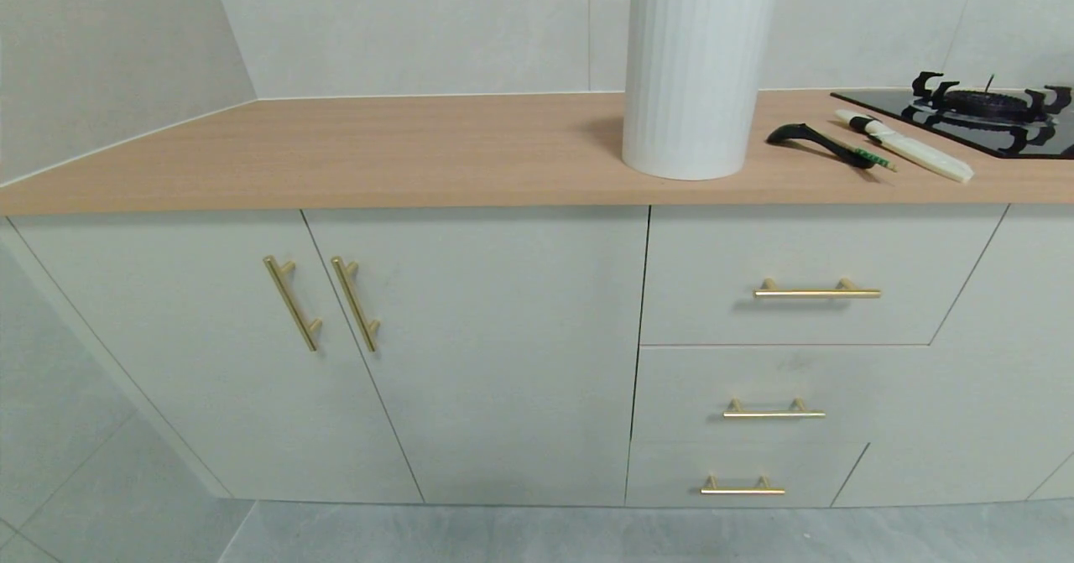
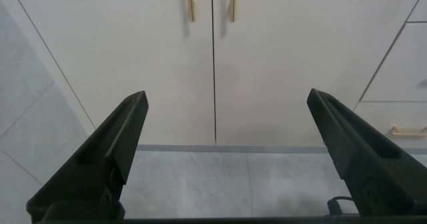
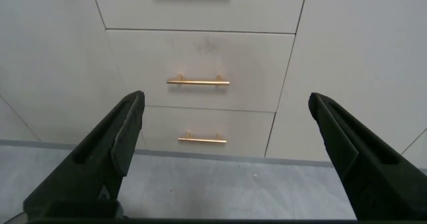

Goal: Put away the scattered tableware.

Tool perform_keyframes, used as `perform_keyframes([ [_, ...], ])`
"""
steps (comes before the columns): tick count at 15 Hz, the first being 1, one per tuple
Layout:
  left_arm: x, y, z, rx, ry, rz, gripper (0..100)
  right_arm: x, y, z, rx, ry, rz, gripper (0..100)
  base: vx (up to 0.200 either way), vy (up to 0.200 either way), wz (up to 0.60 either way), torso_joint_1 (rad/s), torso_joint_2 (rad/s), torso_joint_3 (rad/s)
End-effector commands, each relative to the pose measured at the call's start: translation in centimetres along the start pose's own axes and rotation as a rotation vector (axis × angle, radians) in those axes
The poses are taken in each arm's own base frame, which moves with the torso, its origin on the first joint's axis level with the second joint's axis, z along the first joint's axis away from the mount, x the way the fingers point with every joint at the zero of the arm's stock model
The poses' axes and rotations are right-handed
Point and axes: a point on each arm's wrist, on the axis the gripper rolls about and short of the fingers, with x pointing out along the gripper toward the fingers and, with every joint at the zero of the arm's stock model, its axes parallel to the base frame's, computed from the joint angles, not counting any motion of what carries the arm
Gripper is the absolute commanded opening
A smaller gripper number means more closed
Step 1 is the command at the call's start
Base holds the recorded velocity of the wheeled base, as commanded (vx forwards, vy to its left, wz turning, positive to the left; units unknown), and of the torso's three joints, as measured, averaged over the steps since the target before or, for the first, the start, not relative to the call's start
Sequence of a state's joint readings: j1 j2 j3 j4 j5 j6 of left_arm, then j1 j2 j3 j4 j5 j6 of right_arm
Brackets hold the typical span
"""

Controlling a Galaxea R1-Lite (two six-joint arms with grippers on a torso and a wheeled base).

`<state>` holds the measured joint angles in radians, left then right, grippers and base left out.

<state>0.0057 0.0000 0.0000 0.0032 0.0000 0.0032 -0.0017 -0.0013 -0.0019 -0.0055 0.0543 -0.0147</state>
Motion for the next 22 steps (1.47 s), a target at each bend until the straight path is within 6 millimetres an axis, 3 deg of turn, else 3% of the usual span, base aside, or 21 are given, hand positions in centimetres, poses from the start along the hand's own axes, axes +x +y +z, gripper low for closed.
perform_keyframes([
  [1,0.0,0.0,0.0,0.000,0.001,0.000,100,-0.7,0.0,2.4,0.011,-0.092,0.007,100,0.000,0.000,0.00,0.000,0.00,0.000],
  [2,0.0,0.0,0.0,0.000,0.001,0.000,100,-1.0,0.0,4.0,0.049,-0.103,0.024,100,0.000,0.000,0.00,0.000,0.00,0.000],
  [3,0.0,0.0,0.0,0.000,0.001,0.000,100,-0.6,-0.1,4.4,0.044,-0.034,0.046,100,0.000,0.000,0.00,0.000,0.00,0.000],
  [6,0.0,0.0,0.0,0.000,0.001,0.000,100,2.6,0.0,4.9,0.045,0.251,0.174,100,0.000,0.000,0.00,0.000,0.00,0.000],
  [10,0.0,0.0,0.0,0.000,0.000,0.000,100,9.0,0.4,6.8,0.048,0.544,0.218,100,0.000,0.000,0.00,0.000,0.00,0.000],
  [12,0.0,0.0,0.0,0.000,0.000,0.000,100,14.0,0.8,7.2,0.050,0.639,0.214,100,0.000,0.000,0.00,0.000,0.00,0.000],
  [15,0.0,0.0,0.0,0.000,0.001,0.000,100,21.0,1.6,5.0,0.033,0.693,0.205,100,0.000,0.000,0.00,0.000,0.00,0.000],
  [17,0.0,0.0,0.0,0.000,0.001,0.000,100,26.0,1.9,1.1,0.018,0.740,0.158,100,0.000,0.000,0.00,0.000,0.00,0.000],
  [18,0.0,0.0,0.0,0.000,0.001,0.000,100,26.3,2.0,0.8,0.017,0.742,0.157,100,0.000,0.000,0.00,0.000,0.00,0.000],
  [20,0.0,0.0,0.0,0.000,0.001,0.000,100,29.9,2.2,-2.7,0.014,0.703,0.138,100,0.000,0.000,0.00,0.000,0.00,0.000],
  [22,0.0,0.0,0.0,0.000,0.001,0.000,100,30.9,2.2,-4.5,0.004,0.699,0.110,100,0.000,0.000,0.00,0.000,0.00,0.000],
])
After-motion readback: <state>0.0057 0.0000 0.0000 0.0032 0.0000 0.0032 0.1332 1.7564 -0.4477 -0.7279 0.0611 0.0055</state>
